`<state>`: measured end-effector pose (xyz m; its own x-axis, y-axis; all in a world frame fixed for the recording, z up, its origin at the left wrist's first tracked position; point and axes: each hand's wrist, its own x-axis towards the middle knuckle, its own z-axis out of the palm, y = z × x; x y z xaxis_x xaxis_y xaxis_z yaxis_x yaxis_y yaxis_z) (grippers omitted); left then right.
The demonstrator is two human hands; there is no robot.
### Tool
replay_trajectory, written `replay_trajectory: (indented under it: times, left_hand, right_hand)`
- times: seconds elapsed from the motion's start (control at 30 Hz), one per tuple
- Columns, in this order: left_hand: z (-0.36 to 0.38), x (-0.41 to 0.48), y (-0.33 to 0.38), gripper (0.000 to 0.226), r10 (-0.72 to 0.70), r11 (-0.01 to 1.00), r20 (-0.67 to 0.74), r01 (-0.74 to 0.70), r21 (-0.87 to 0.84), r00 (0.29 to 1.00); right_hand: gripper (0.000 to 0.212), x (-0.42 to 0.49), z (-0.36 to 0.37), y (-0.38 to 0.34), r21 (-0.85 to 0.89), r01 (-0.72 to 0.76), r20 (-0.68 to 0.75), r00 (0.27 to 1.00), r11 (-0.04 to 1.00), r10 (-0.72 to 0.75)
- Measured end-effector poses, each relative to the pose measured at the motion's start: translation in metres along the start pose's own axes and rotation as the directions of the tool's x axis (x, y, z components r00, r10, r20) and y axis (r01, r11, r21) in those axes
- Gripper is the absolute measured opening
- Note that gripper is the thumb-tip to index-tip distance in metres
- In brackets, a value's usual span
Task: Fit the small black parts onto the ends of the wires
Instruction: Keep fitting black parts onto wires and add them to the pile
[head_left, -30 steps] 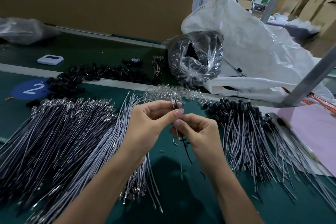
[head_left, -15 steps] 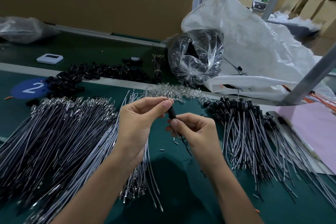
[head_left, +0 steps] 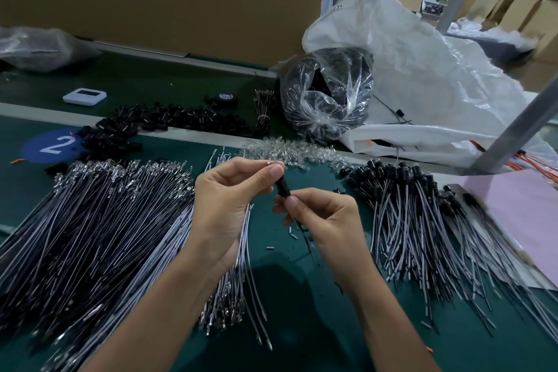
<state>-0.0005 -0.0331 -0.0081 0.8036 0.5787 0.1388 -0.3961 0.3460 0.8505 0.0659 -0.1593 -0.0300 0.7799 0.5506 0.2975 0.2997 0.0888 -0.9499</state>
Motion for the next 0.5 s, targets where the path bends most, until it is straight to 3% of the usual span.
replay_trajectory:
  times: [0.5]
  left_hand:
    - [-0.0024,0.0012,-0.0009,0.020,-0.008,0.999,-0.008,0.007,-0.042,1.000]
  right_hand:
    - [0.017,-0.0016,-0.0005,0.0000,-0.086,0.002,-0.028,1.000,0.996,-0.004]
